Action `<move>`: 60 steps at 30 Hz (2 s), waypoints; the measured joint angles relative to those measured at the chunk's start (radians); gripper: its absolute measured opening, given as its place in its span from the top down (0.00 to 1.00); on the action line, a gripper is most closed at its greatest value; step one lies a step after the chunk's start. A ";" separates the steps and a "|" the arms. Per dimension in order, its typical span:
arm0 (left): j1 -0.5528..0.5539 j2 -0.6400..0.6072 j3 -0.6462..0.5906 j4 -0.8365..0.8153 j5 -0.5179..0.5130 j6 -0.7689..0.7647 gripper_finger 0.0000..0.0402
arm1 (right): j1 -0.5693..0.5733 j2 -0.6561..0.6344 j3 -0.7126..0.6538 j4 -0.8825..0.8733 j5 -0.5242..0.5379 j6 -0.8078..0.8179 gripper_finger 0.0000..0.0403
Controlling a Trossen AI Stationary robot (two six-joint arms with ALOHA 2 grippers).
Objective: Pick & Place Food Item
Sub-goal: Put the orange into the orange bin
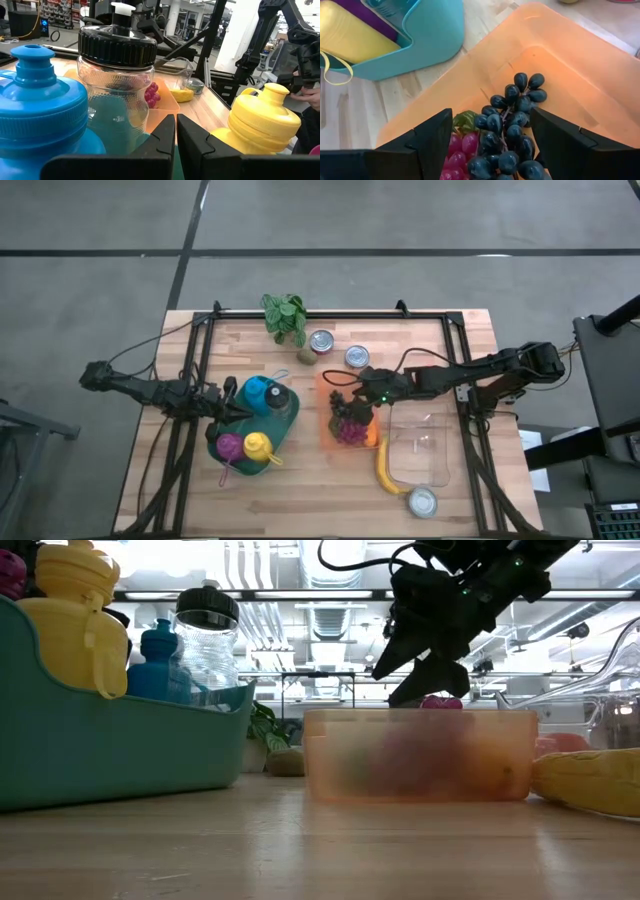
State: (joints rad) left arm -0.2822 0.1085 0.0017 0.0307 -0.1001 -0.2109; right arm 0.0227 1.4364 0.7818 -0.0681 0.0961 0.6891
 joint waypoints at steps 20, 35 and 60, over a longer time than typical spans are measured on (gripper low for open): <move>0.000 0.000 0.000 0.000 0.000 0.000 0.95 | -0.028 -0.251 0.062 -0.189 0.082 0.017 0.35; 0.000 0.000 0.000 0.000 0.000 0.000 0.95 | -0.030 -0.370 0.284 -0.900 0.331 0.370 0.14; 0.000 0.000 0.000 0.000 0.000 0.000 0.95 | -0.100 -0.388 0.019 -1.184 0.345 1.317 0.14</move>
State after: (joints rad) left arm -0.2821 0.1085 0.0019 0.0307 -0.1001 -0.2110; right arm -0.0772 1.0485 0.8008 -1.2518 0.4414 2.0057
